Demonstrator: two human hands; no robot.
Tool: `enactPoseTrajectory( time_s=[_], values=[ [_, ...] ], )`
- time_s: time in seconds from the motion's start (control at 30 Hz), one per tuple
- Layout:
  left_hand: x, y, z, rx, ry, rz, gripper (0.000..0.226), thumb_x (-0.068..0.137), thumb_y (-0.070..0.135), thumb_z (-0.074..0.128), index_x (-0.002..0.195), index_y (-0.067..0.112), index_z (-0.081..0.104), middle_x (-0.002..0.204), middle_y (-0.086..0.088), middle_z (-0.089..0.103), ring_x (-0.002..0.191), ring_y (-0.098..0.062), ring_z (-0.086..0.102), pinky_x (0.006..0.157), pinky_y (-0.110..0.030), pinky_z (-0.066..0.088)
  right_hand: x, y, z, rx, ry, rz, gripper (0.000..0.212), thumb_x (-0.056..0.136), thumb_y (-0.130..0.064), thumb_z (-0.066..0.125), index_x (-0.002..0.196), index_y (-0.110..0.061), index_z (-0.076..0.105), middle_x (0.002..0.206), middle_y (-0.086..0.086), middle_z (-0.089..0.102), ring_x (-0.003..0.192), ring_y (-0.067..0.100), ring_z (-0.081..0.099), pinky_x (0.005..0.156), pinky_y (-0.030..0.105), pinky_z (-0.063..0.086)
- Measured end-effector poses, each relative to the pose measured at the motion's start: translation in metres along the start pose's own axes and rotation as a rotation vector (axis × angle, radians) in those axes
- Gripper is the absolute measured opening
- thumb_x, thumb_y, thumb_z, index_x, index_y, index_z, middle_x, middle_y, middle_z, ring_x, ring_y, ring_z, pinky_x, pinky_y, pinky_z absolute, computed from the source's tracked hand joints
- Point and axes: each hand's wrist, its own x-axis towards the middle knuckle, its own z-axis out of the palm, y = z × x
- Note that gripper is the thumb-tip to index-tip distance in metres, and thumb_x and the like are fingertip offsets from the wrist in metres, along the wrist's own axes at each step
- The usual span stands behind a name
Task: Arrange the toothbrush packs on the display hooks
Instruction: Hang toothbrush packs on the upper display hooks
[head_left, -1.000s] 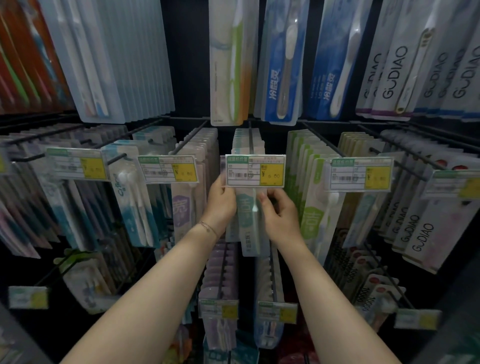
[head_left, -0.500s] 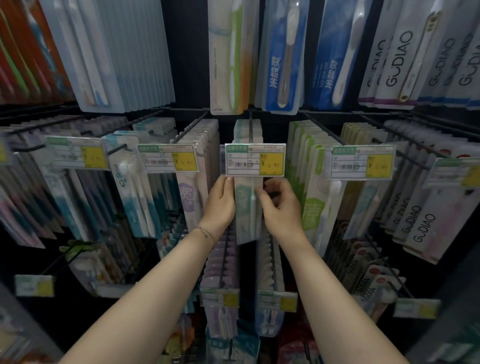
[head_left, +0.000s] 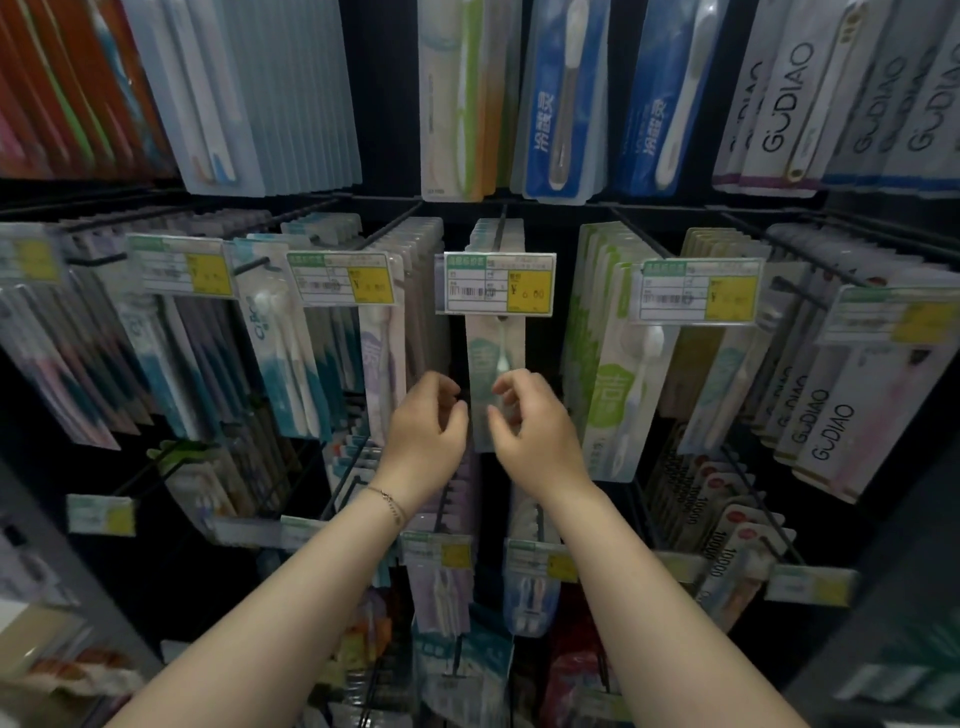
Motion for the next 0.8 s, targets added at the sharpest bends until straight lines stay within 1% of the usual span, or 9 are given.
enactPoseTrajectory(
  time_s=[0.1,0.17,0.27,0.37,0.43,0.53,0.6,0.8],
  values=[
    [-0.008,0.001,0.000,0.176,-0.098,0.098,0.008,0.094,0.020,0.053,0.101,0.017,0.052,0.094,0.001,0.055,0.088,-0.017,0.054,0.077,-0.035,0.049,-0.009,0.000,-0.004,-0.118,-0.092,-0.049,0.014,0.092,-0.017,0.056,0.106,-0.014,0.056,0.103,-0.001,0.052,0.086,0.017,0.054,0.072,0.039,0.050],
    [-0.014,0.003,0.002,0.237,-0.138,0.130,0.006,0.093,0.021,0.052,0.099,0.019,0.051,0.093,0.002,0.053,0.086,-0.017,0.054,0.075,-0.041,0.051,-0.016,0.001,-0.008,-0.155,-0.153,-0.037,0.012,0.092,-0.018,0.055,0.104,-0.015,0.055,0.104,0.002,0.053,0.090,0.020,0.055,0.075,0.040,0.050],
    [-0.023,0.004,0.007,0.296,-0.149,0.178,0.004,0.092,0.023,0.052,0.095,0.023,0.050,0.088,0.005,0.052,0.079,-0.015,0.054,0.069,-0.042,0.051,-0.025,-0.001,-0.015,-0.177,-0.234,0.019,0.013,0.093,-0.024,0.053,0.105,-0.020,0.052,0.106,-0.001,0.052,0.094,0.019,0.055,0.077,0.038,0.049],
    [-0.029,0.005,0.012,0.302,-0.189,0.193,0.003,0.092,0.025,0.051,0.093,0.024,0.049,0.085,0.007,0.051,0.075,-0.013,0.054,0.066,-0.039,0.050,-0.034,0.000,-0.025,-0.200,-0.269,0.057,0.015,0.095,-0.027,0.051,0.109,-0.021,0.052,0.108,-0.002,0.051,0.094,0.017,0.054,0.077,0.037,0.049],
    [-0.034,0.006,0.017,0.314,-0.235,0.190,0.005,0.093,0.027,0.051,0.092,0.025,0.047,0.083,0.008,0.049,0.073,-0.013,0.053,0.065,-0.037,0.048,-0.041,0.002,-0.031,-0.221,-0.272,0.077,0.018,0.095,-0.029,0.051,0.112,-0.022,0.051,0.109,-0.003,0.052,0.095,0.016,0.054,0.077,0.035,0.049],
    [-0.040,0.011,0.021,0.303,-0.268,0.210,0.006,0.093,0.028,0.052,0.096,0.026,0.048,0.089,0.008,0.052,0.078,-0.013,0.056,0.070,-0.038,0.051,-0.051,0.005,-0.043,-0.230,-0.258,0.126,0.021,0.096,-0.032,0.050,0.114,-0.022,0.053,0.109,-0.003,0.053,0.095,0.016,0.054,0.077,0.036,0.049],
    [-0.044,0.016,0.025,0.285,-0.270,0.238,0.007,0.093,0.028,0.053,0.098,0.025,0.049,0.091,0.006,0.054,0.080,-0.015,0.058,0.071,-0.040,0.052,-0.058,0.006,-0.051,-0.249,-0.243,0.138,0.021,0.096,-0.031,0.050,0.114,-0.021,0.054,0.105,-0.003,0.053,0.092,0.017,0.055,0.075,0.036,0.049],
    [-0.063,0.033,0.045,0.233,-0.311,0.325,0.007,0.091,0.026,0.052,0.098,0.023,0.051,0.086,0.006,0.055,0.078,-0.018,0.058,0.070,-0.045,0.052,-0.085,0.012,-0.073,-0.276,-0.165,0.168,0.018,0.094,-0.027,0.053,0.108,-0.017,0.058,0.102,-0.001,0.057,0.091,0.020,0.057,0.074,0.040,0.051]
  ],
)
